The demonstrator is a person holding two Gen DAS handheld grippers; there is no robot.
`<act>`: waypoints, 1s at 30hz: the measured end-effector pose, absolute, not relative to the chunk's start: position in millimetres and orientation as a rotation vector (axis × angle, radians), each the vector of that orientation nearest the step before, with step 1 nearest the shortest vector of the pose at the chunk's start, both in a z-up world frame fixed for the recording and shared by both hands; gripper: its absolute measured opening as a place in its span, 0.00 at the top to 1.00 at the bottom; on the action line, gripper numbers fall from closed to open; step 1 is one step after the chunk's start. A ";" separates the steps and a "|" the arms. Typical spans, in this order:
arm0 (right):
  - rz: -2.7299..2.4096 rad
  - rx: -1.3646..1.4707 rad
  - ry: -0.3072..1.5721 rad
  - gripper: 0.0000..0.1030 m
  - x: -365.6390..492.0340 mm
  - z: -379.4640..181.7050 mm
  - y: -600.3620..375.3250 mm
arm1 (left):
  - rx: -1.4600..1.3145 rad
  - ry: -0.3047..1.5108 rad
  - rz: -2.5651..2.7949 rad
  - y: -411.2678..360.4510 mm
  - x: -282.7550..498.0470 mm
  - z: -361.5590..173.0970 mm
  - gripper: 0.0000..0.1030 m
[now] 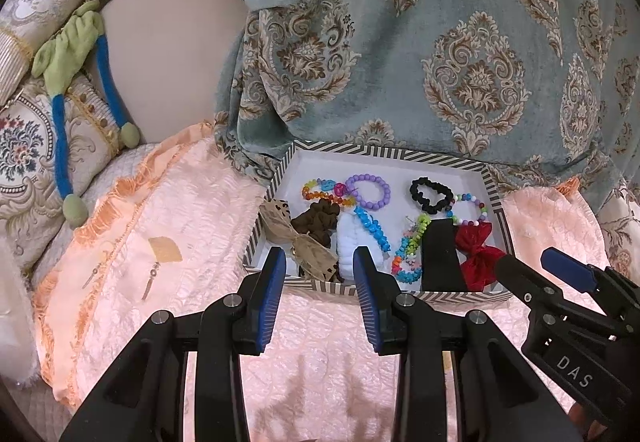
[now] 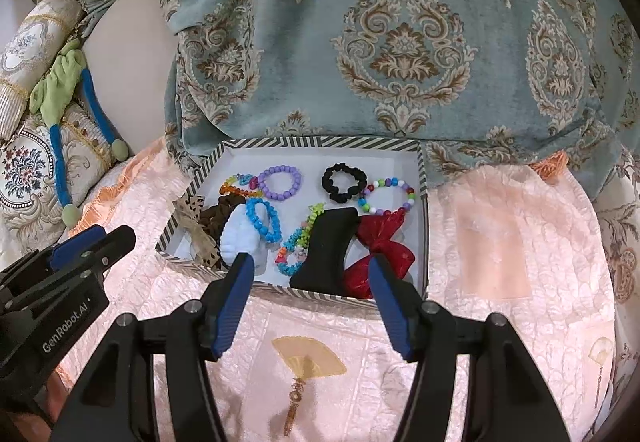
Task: Organize jewelry
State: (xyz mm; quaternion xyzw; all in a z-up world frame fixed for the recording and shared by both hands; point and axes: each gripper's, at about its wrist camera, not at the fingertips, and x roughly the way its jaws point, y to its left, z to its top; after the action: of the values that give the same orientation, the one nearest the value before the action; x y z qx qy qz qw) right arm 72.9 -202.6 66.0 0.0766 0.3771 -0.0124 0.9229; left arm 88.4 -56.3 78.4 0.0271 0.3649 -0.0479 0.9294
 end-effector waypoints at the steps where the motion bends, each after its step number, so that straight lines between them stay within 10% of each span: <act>1: -0.025 0.155 0.773 0.39 72.8 66.5 -202.3 | 0.058 0.746 -0.096 -56.1 88.6 78.4 0.83; 30: -0.010 0.148 0.775 0.39 74.5 71.7 -198.1 | 0.049 0.726 -0.079 -54.3 86.0 86.4 0.83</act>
State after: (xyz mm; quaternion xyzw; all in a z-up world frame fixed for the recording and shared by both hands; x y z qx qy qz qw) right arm 74.5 -198.1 71.7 0.0723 0.3775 -0.0050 0.9232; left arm 86.0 -54.3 86.4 0.0241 0.3551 -0.0388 0.9337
